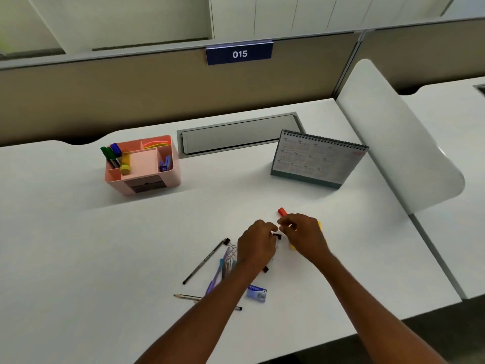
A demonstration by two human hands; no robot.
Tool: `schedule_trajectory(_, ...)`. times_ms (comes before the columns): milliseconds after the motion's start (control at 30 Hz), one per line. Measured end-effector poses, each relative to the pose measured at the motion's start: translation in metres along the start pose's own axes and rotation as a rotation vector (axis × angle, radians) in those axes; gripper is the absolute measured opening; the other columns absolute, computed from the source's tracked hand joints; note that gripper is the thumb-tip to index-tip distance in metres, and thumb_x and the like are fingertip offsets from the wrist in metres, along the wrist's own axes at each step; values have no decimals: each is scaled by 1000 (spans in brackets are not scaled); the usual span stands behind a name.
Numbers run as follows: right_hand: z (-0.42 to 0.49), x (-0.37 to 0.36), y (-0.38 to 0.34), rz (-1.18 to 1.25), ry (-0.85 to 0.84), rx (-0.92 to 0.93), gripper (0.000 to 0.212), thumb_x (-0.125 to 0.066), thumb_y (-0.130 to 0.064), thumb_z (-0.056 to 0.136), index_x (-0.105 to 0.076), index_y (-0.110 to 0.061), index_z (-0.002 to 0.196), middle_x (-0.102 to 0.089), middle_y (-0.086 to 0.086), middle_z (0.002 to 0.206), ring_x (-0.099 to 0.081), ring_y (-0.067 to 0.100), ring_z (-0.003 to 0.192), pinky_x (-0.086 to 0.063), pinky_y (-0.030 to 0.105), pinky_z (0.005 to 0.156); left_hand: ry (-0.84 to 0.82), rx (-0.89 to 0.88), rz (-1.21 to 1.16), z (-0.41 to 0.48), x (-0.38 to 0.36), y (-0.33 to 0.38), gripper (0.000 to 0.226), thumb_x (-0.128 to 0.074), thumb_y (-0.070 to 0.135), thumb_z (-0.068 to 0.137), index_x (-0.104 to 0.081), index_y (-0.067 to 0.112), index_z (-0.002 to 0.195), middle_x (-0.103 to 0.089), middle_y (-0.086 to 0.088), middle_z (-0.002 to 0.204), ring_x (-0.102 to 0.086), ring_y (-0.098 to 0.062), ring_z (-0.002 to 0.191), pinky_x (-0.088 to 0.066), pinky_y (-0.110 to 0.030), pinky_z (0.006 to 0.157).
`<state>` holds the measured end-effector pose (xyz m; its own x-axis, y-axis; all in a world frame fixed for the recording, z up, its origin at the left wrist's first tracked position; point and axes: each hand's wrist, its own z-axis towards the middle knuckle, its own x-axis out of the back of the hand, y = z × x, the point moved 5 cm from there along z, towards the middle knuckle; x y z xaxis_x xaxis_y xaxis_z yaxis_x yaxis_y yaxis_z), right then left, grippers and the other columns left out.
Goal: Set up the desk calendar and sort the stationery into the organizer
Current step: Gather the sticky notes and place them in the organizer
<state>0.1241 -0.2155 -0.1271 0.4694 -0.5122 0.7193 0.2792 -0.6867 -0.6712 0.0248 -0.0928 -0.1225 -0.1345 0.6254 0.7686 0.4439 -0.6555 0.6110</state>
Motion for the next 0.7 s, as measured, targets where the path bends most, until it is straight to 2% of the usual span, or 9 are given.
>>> schedule_trajectory(167, -12, 24, 43, -92, 46, -41, 27, -75, -18, 87, -73, -30, 111, -69, -5, 109, -66, 17, 94, -57, 38, 80, -23, -41, -3, -2, -20, 19, 31, -67, 30, 96, -67, 27, 127, -66, 4, 120, -65, -19, 111, -51, -34, 87)
schedule_trajectory(233, -13, 30, 58, -163, 35, -35, 42, -79, -22, 84, -67, -29, 123, -62, -1, 121, -63, 23, 107, -58, 43, 80, -28, -63, -9, -3, -27, 24, 34, -70, 29, 93, -66, 26, 127, -66, 3, 119, -65, -19, 109, -51, -34, 85)
schedule_trajectory(333, -11, 33, 75, -318, -88, -90, 74, -84, -33, 79, -50, -26, 145, -49, 5, 143, -49, 27, 130, -56, 49, 92, -51, -81, 7, -3, -36, 30, 41, -70, 28, 94, -62, 24, 134, -64, 1, 124, -64, -20, 111, -51, -33, 85)
schedule_trajectory(433, -9, 33, 80, -416, -163, -90, 87, -86, -38, 77, -43, -23, 150, -44, 8, 147, -43, 29, 133, -54, 46, 93, -64, -87, 42, -3, -40, 35, 48, -70, 30, 95, -57, 22, 141, -62, -1, 129, -63, -21, 114, -51, -31, 86)
schedule_trajectory(567, -6, 36, 75, -473, -145, -59, 75, -88, -37, 74, -53, -21, 137, -48, 8, 138, -47, 28, 125, -54, 40, 84, -62, -84, 44, -4, -41, 38, 49, -72, 29, 94, -57, 22, 141, -62, -3, 127, -64, -23, 112, -52, -33, 85)
schedule_trajectory(700, -4, 43, 69, -391, -113, -59, 40, -81, -20, 78, -55, -25, 108, -58, 0, 111, -56, 24, 105, -54, 38, 74, -28, -81, -1, -3, -37, 41, 46, -73, 28, 93, -60, 22, 137, -63, -3, 126, -65, -23, 111, -54, -36, 84)
